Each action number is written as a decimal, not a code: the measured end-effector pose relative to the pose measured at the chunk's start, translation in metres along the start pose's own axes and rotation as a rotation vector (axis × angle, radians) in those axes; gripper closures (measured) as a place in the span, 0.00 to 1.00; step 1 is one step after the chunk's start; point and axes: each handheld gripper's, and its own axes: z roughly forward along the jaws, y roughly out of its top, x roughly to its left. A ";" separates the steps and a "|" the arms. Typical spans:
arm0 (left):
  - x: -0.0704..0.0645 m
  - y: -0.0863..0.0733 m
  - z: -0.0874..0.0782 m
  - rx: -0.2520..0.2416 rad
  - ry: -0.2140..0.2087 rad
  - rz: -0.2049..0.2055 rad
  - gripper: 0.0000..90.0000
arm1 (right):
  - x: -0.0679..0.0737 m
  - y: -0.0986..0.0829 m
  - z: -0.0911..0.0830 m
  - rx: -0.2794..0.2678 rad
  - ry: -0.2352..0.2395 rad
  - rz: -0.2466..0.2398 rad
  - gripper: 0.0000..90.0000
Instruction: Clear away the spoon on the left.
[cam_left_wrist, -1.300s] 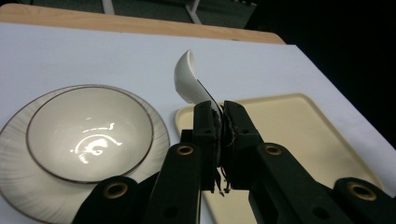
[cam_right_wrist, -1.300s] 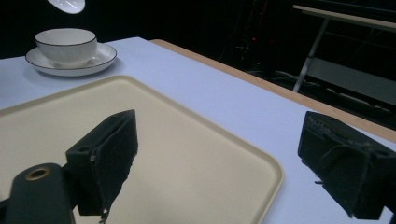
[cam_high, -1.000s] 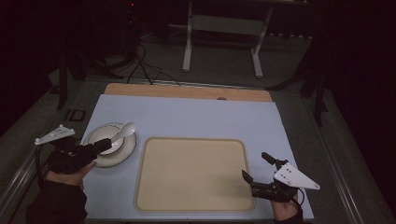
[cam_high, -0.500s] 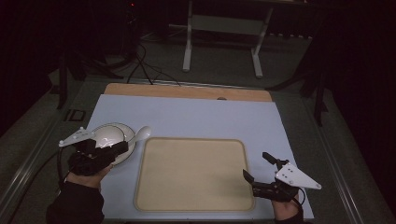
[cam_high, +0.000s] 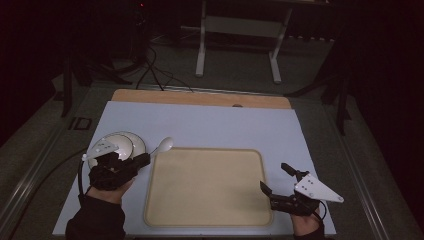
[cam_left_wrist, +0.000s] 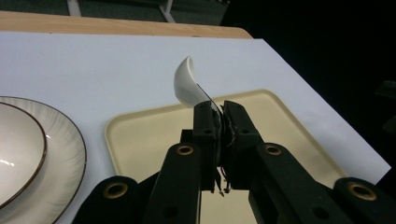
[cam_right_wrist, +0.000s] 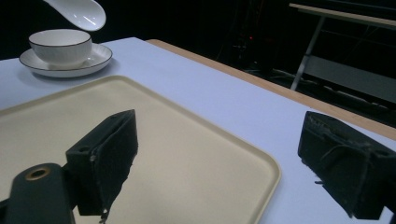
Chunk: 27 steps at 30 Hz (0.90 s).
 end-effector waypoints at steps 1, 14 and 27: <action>-0.001 -0.001 0.000 -0.002 -0.001 -0.010 0.95 | 0.000 0.000 0.000 0.000 0.000 0.000 0.13; -0.020 -0.017 0.005 -0.063 0.022 -0.041 0.95 | -0.002 -0.001 0.000 0.001 -0.002 0.012 0.13; -0.031 -0.038 0.017 -0.065 0.051 -0.065 0.95 | -0.006 -0.002 0.002 0.003 -0.006 0.022 0.13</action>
